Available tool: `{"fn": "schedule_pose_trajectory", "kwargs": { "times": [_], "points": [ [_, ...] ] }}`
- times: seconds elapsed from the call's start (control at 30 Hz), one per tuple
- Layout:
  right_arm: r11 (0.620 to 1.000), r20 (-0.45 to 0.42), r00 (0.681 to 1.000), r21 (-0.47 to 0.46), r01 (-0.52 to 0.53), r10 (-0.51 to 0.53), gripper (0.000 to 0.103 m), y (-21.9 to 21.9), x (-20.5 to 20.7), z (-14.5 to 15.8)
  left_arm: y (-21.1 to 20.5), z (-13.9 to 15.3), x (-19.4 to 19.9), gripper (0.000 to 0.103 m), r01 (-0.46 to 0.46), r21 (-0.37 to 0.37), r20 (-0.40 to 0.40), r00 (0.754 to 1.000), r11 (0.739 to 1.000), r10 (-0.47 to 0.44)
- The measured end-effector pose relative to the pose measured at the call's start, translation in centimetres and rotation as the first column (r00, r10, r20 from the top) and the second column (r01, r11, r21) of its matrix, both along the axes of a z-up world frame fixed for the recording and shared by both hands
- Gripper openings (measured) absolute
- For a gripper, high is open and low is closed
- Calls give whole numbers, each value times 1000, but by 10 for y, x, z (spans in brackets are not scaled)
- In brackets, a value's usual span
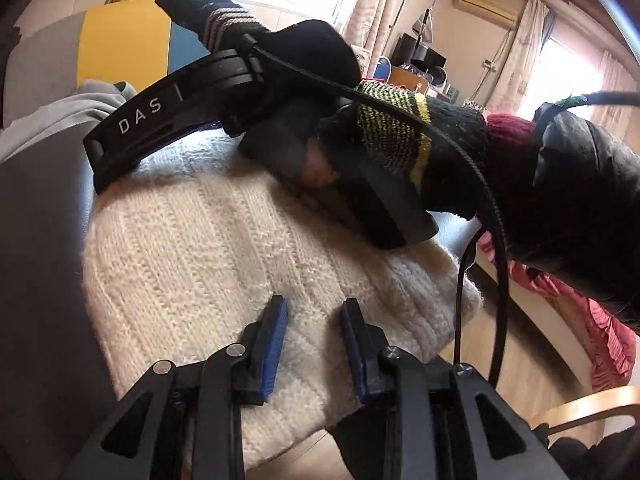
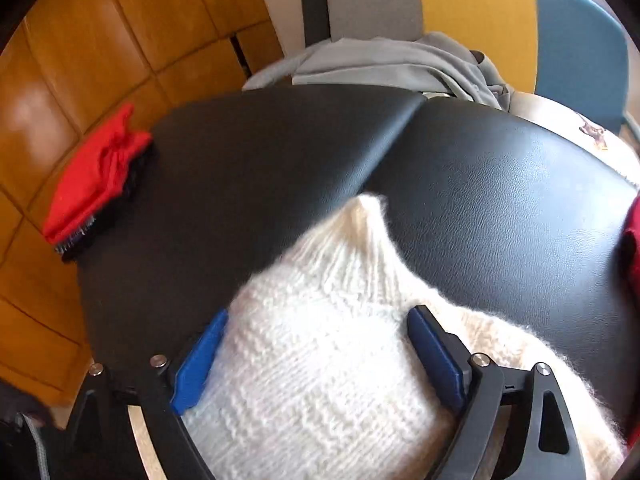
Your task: Fold clothes
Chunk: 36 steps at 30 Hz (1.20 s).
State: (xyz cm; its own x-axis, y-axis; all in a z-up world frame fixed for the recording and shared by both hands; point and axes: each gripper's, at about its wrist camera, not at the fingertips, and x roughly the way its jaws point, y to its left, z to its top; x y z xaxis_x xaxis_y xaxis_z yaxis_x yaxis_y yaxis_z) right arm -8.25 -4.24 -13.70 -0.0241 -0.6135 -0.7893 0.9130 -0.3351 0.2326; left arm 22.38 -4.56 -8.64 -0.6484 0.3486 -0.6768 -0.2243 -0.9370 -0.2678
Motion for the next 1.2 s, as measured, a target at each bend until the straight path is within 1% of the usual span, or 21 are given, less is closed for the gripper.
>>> {"fn": "schedule_pose_trajectory", "kwargs": {
  "times": [0.1, 0.17, 0.23, 0.3, 0.33, 0.37, 0.4, 0.47, 0.5, 0.57, 0.63, 0.7, 0.77, 0.83, 0.9, 0.93, 0.97, 1.03, 1.1, 1.13, 1.2],
  "points": [
    [1000, 11, 1000, -7, -13, 13, 92, -1, -6, -2, 4, 4, 1, 28, -9, -13, 1, 1000, 1000, 9],
    [1000, 32, 999, -23, -9, 10, 93, 2, -8, -1, -5, 11, 6, 29, -22, 50, 8, 1000, 999, 22],
    [999, 47, 999, -42, 8, -6, 93, 8, -9, 0, -22, 21, 13, 29, -58, 117, 18, 998, 991, 56],
    [998, 62, 998, -53, 26, -22, 94, 10, -6, 5, -44, 37, 25, 30, -110, 165, -6, 994, 980, 113],
    [998, 68, 997, -59, 32, -28, 94, 12, -4, 10, -58, 45, 34, 31, -140, 186, -20, 989, 972, 146],
    [997, 74, 997, -65, 39, -34, 95, 14, -3, 16, -72, 50, 38, 35, -175, 207, -28, 983, 963, 184],
    [995, 73, 996, -86, 48, -41, 98, 21, -1, 24, -90, 51, 31, 42, -215, 231, -23, 974, 949, 226],
    [983, 90, 994, -170, 74, -59, 103, 43, 6, 44, -111, 49, 25, 50, -275, 268, 7, 959, 923, 284],
    [972, 106, 991, -214, 97, -76, 103, 61, 8, 53, -122, 46, 20, 50, -303, 287, 37, 951, 909, 306],
    [947, 140, 983, -282, 154, -118, 103, 96, 11, 67, -147, 37, 15, 51, -329, 348, 97, 944, 878, 315],
    [922, 189, 968, -318, 222, -167, 103, 136, 12, 71, -164, 32, 3, 52, -329, 427, 138, 944, 842, 299],
    [894, 255, 943, -339, 293, -212, 103, 178, 11, 68, -170, 26, -13, 57, -324, 480, 159, 946, 815, 283],
    [883, 327, 910, -305, 356, -254, 103, 209, 8, 53, -179, 14, -34, 58, -307, 503, 172, 952, 808, 255],
    [880, 395, 866, -229, 417, -307, 103, 229, 2, 31, -183, 3, -54, 58, -294, 523, 201, 955, 800, 219],
    [875, 463, 821, -171, 454, -336, 103, 238, 1, 7, -183, -2, -73, 58, -274, 542, 213, 959, 794, 186],
    [875, 495, 806, -167, 455, -325, 103, 238, 1, -1, -183, -4, -81, 58, -266, 550, 218, 961, 792, 171],
    [880, 520, 801, -177, 441, -296, 103, 234, 2, -6, -181, -2, -80, 58, -264, 545, 225, 960, 796, 164],
    [902, 544, 804, -182, 391, -239, 103, 218, 4, -16, -182, -4, -86, 61, -250, 551, 223, 963, 796, 149],
    [920, 541, 816, -179, 349, -204, 103, 200, 6, -21, -183, -7, -91, 71, -237, 558, 220, 966, 795, 134],
    [923, 528, 826, -185, 336, -196, 103, 193, 6, -22, -183, -9, -93, 72, -235, 570, 221, 967, 787, 128],
    [917, 543, 816, -191, 350, -198, 103, 191, 4, -23, -180, -13, -101, 79, -233, 600, 228, 967, 765, 115]
  ]
}}
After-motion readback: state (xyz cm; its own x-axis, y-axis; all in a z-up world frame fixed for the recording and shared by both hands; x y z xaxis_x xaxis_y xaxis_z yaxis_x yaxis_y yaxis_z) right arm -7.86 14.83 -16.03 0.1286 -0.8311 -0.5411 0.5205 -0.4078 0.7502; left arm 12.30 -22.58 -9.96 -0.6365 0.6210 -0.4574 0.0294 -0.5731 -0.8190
